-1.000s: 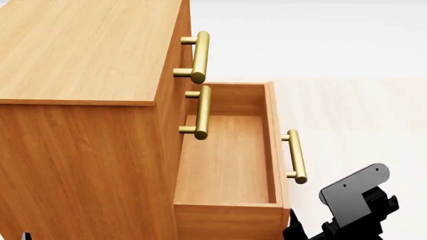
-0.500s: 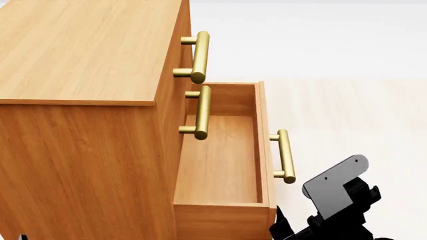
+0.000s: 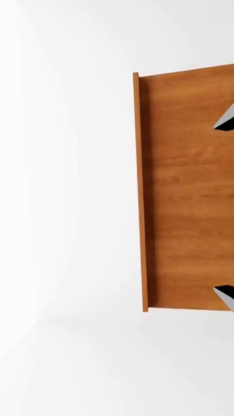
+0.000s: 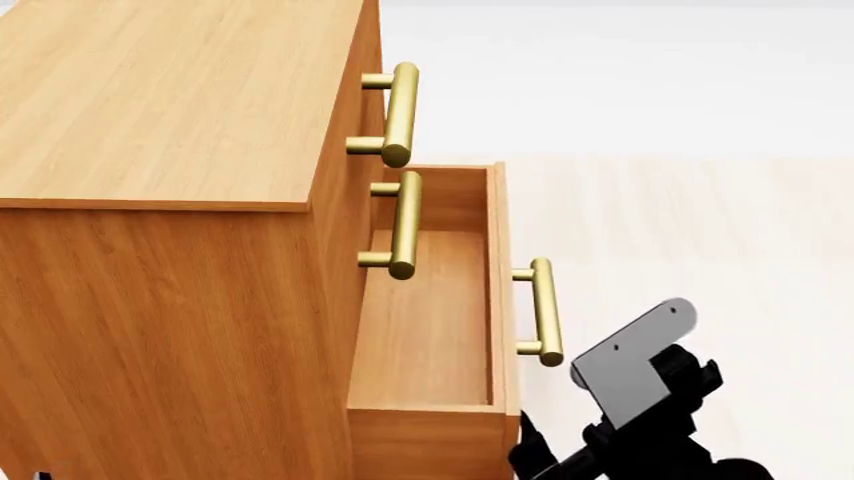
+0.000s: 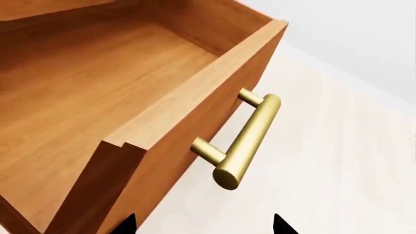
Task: Close the bottom drawer of the cabinet.
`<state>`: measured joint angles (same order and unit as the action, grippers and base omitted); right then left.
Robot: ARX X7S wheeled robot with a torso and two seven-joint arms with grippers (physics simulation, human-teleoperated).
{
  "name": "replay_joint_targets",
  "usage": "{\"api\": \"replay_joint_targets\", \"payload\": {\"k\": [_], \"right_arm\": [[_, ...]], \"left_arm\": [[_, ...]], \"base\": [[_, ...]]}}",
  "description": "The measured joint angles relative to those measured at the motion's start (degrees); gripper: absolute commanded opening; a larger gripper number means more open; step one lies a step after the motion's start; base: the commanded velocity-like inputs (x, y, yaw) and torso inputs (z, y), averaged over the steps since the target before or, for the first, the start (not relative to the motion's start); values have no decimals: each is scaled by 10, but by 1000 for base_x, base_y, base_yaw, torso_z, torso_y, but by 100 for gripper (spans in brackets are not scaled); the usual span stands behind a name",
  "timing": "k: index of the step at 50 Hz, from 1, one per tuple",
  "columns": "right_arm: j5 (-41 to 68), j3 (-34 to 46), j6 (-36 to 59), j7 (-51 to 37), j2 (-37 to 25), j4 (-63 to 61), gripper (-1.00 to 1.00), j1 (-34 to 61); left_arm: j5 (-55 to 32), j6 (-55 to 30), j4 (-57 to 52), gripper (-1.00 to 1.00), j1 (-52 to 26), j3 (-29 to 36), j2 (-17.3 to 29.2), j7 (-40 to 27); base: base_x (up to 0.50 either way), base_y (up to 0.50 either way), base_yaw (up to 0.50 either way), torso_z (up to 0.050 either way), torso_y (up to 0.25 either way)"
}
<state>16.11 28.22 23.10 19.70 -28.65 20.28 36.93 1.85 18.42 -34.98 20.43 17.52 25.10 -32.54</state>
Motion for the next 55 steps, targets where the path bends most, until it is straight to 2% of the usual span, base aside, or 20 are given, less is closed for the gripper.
{"api": "replay_joint_targets", "payload": {"k": [55], "right_arm": [[-44, 61, -26, 36, 57, 46, 100, 56]], "left_arm": [[-1, 13, 2, 100, 9, 0, 8, -13]], "base": [[0, 0, 0, 0, 0]]}}
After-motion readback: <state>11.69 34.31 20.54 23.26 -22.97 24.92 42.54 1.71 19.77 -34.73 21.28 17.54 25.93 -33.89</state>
